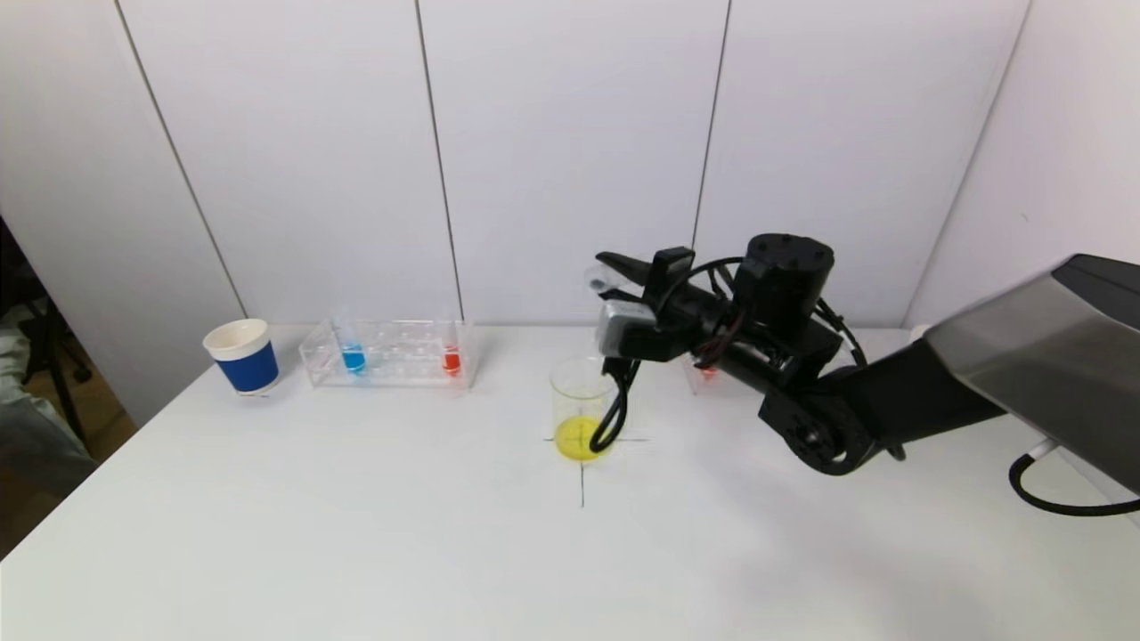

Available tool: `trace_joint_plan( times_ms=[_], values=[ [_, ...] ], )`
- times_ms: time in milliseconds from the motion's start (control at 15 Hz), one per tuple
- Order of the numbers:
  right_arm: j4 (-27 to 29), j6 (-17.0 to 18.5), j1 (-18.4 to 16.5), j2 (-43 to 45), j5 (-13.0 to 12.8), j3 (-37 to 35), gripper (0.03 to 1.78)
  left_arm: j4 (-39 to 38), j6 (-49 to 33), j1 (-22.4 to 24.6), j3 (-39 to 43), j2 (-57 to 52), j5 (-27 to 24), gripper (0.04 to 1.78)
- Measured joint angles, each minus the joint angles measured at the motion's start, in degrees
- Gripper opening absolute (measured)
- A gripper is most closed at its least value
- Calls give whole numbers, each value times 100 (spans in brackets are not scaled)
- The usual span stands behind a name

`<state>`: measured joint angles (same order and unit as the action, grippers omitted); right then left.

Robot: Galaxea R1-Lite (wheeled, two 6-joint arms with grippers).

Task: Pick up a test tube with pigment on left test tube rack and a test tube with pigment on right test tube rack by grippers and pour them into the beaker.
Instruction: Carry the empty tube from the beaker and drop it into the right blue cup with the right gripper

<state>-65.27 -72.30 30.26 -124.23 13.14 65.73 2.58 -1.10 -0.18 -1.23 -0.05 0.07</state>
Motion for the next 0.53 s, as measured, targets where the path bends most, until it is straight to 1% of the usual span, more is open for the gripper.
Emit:
trace_joint_plan(
  times_ms=[133, 333, 467, 533],
  values=[
    [-155, 1145, 77, 157, -647, -5, 48, 0, -2, 0, 0, 0, 0, 176],
    [-80, 2818, 69, 445, -1553, 30, 48, 0, -2, 0, 0, 0, 0, 176],
    [24, 3735, -105, 649, -2038, 83, 48, 0, -2, 0, 0, 0, 0, 176],
    [94, 4017, -218, 747, -2157, 105, 48, 0, 0, 0, 0, 0, -2, 176]
  ],
)
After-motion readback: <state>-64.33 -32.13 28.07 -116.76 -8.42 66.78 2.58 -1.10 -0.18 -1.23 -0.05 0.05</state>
